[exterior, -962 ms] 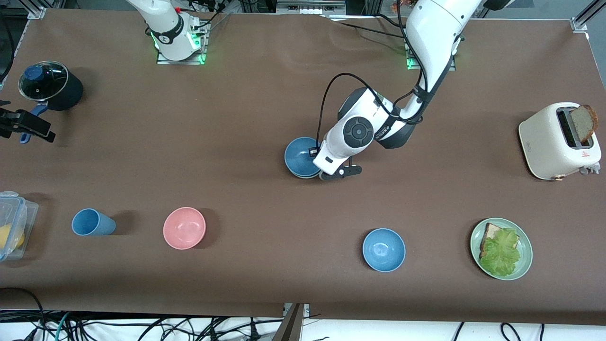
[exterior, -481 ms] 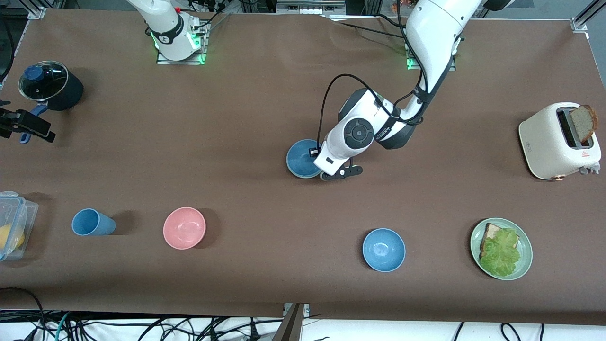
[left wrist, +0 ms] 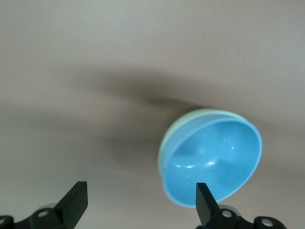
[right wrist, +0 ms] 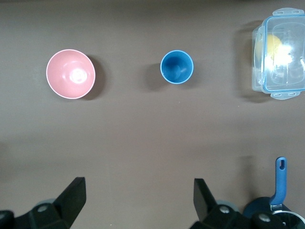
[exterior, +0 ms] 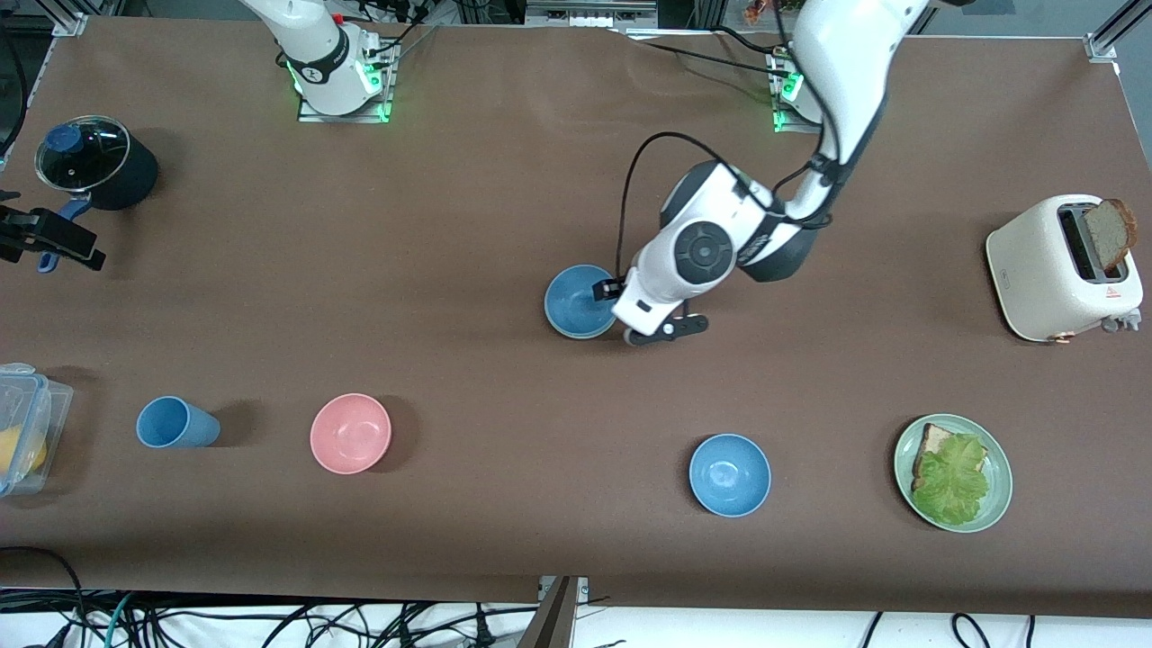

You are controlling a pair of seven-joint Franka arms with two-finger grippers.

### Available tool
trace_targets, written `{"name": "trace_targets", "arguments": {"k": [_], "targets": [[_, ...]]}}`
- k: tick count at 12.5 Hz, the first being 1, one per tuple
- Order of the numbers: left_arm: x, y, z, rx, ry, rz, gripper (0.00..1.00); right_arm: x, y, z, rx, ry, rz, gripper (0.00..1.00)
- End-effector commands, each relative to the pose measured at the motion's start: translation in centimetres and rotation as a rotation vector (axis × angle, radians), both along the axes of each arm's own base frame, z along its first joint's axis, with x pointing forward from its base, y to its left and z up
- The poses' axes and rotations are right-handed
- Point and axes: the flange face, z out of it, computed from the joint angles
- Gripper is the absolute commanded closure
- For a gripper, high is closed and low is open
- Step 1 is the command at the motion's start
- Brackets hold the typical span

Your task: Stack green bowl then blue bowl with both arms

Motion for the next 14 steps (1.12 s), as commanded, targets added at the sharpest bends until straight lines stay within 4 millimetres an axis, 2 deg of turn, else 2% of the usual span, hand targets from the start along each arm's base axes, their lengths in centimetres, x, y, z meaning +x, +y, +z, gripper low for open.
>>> {"name": "trace_targets", "arguments": {"k": [1, 2, 5, 7, 8, 9, 10, 11, 12, 14], "targets": [[0.6, 7.8, 7.8, 0.013, -0.014, 0.055, 0.0, -0.2, 0.0, 0.3, 0.01, -0.006, -0.013, 0.0], [0.4, 10.6, 10.0, 0.008, -0.043, 0.017, 0.0, -0.2, 0.0, 0.3, 0.01, -0.006, -0.013, 0.0], [-0.1, 20.3, 14.3, 0.021, -0.113, -0.218, 0.0, -0.2, 0.0, 0.3, 0.01, -0.006, -0.013, 0.0], [-0.3, 26.1, 17.6, 0.046, -0.168, -0.3, 0.0, -0.2, 0.0, 0.3, 0.01, -0.006, -0.013, 0.0], [-0.9, 29.6, 18.7, 0.066, -0.19, -0.329, 0.0, -0.2, 0.0, 0.3, 0.01, -0.006, -0.013, 0.0], [-1.3, 32.2, 19.6, 0.076, -0.207, -0.346, 0.0, -0.2, 0.0, 0.3, 0.01, -0.006, -0.013, 0.0], [-1.8, 34.4, 20.6, 0.087, -0.224, -0.342, 0.0, -0.2, 0.0, 0.3, 0.01, -0.006, -0.013, 0.0], [-2.2, 35.7, 21.6, 0.106, -0.239, -0.354, 0.0, -0.2, 0.0, 0.3, 0.01, -0.006, -0.013, 0.0], [-2.7, 36.6, 22.7, 0.111, -0.249, -0.346, 0.0, -0.2, 0.0, 0.3, 0.01, -0.006, -0.013, 0.0], [-3.2, 37.0, 24.2, 0.11, -0.235, -0.325, 0.0, -0.2, 0.0, 0.2, 0.01, -0.005, -0.013, 0.0]]}}
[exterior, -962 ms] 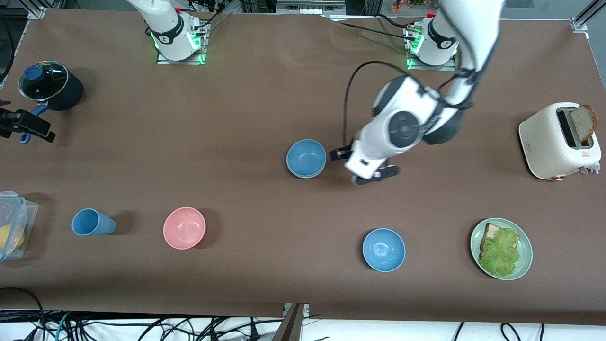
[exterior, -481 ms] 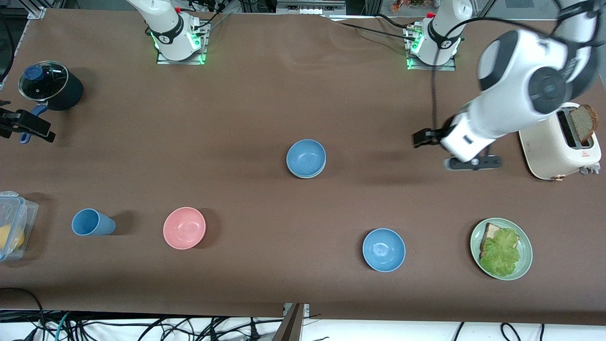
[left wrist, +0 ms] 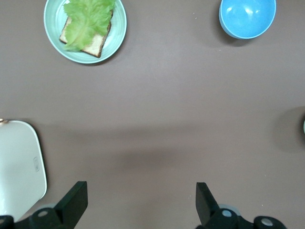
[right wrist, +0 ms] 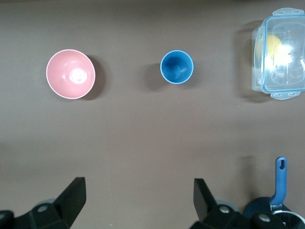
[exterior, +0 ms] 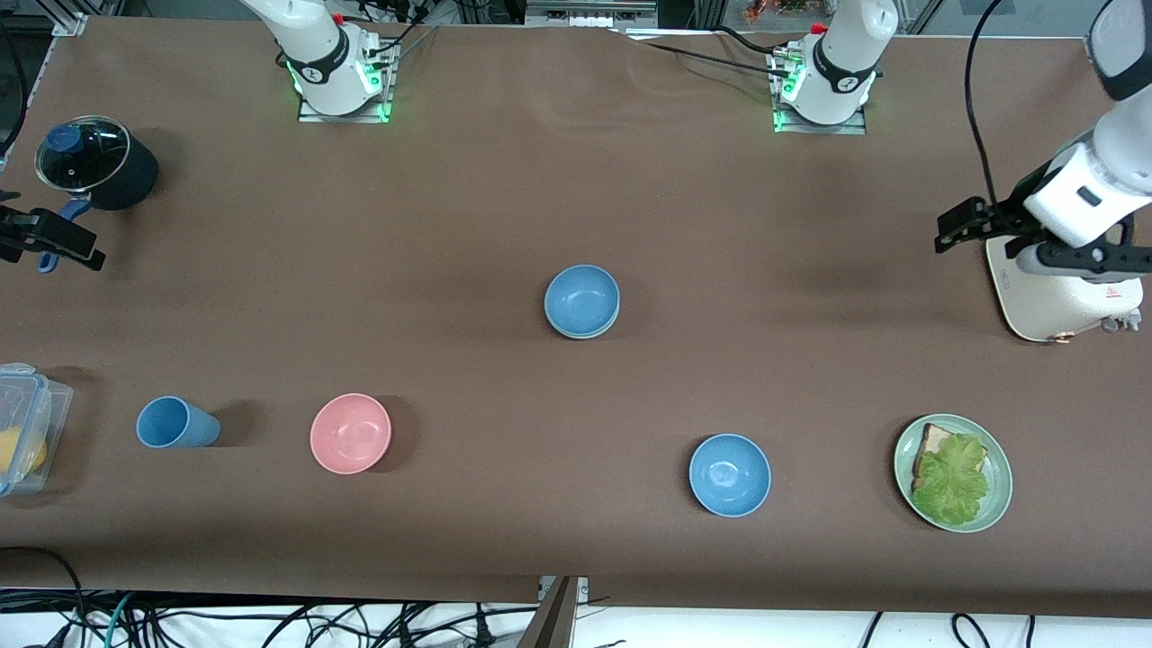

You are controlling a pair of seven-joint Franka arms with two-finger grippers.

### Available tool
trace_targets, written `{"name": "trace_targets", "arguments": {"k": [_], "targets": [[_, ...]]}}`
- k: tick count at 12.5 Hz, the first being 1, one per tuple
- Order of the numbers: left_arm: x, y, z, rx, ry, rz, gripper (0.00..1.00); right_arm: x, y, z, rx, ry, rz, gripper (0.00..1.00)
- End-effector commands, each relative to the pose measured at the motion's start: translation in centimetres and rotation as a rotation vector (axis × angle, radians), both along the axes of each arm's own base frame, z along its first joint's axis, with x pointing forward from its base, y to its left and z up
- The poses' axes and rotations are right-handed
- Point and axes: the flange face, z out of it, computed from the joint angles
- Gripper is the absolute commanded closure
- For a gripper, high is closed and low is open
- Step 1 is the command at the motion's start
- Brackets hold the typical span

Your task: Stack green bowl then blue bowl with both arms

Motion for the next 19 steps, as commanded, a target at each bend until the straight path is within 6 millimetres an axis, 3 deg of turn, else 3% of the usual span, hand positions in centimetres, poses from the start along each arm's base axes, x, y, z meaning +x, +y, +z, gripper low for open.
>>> {"name": "trace_targets", "arguments": {"k": [1, 5, 8, 11, 12, 16, 19], "targets": [[-0.6, -0.1, 1.8, 0.023, -0.007, 0.001, 0.0, -0.2, 0.0, 0.3, 0.011, -0.006, -0.013, 0.0], [-0.5, -1.3, 1.6, 0.046, 0.002, 0.05, 0.0, -0.2, 0.1, 0.3, 0.011, -0.006, -0.012, 0.0], [0.1, -1.2, 4.0, 0.062, -0.051, 0.051, 0.0, -0.2, 0.0, 0.2, 0.01, -0.005, -0.013, 0.0], [0.6, 0.2, 5.7, 0.059, -0.086, 0.077, 0.0, -0.2, 0.0, 0.3, 0.011, -0.006, -0.013, 0.0], [0.7, 0.7, 5.7, 0.057, -0.085, 0.085, 0.0, -0.2, 0.1, 0.3, 0.012, -0.006, -0.012, 0.0], [0.7, -0.6, 5.7, 0.061, -0.09, 0.054, 0.0, -0.2, 0.0, 0.2, 0.01, -0.005, -0.013, 0.0], [0.8, 0.0, 5.6, 0.058, -0.086, 0.062, 0.0, -0.2, 0.0, 0.2, 0.012, -0.005, -0.015, 0.0]]}}
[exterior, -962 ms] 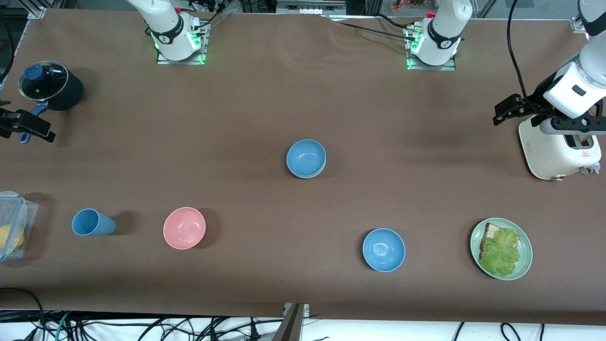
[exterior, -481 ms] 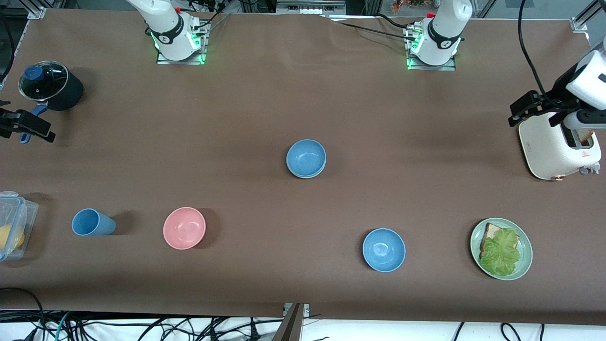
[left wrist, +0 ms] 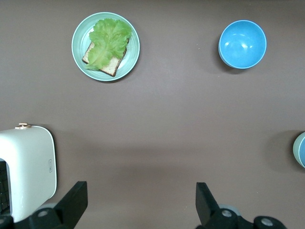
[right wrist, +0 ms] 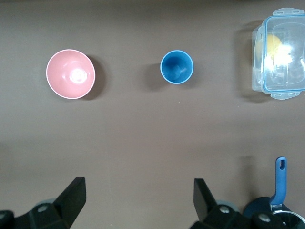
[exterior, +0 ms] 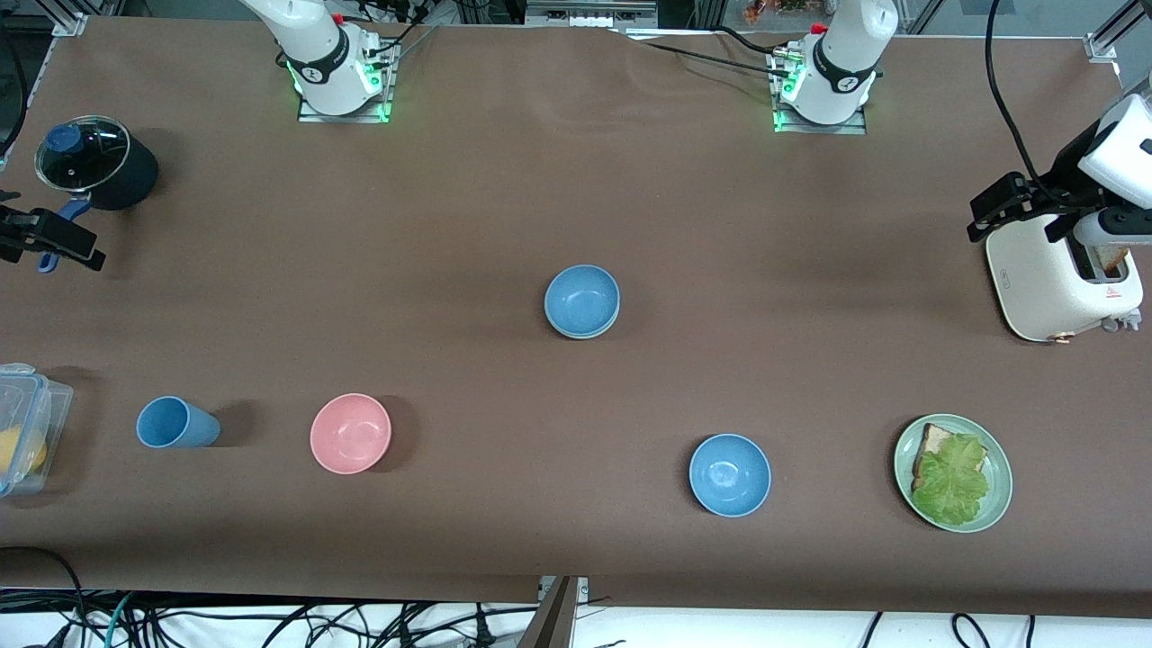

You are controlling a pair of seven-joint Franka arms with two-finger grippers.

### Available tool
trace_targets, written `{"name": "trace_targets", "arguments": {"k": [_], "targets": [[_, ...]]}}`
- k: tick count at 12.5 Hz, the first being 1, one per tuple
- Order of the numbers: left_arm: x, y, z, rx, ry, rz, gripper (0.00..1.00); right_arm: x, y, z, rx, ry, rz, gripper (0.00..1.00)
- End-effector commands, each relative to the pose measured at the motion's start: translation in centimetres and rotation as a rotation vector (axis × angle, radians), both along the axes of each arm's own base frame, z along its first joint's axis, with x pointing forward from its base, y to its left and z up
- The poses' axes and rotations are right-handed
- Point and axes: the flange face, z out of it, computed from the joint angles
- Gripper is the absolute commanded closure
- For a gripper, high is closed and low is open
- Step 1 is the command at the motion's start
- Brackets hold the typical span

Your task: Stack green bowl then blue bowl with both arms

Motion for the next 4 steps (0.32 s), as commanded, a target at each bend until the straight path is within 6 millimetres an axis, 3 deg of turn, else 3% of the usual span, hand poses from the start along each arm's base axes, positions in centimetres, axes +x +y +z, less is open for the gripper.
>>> {"name": "trace_targets", "arguments": {"k": [1, 4], "targets": [[0.44, 0.33, 0.33, 0.028, 0.004, -0.003, 0.0, -0.18, -0.02, 0.1, 0.011, -0.003, -0.015, 0.0], [0.52, 0.64, 0.16, 0.027, 0.007, 0.002, 0.0, -0.17, -0.02, 0.17, 0.01, -0.005, -0.015, 0.0]]}}
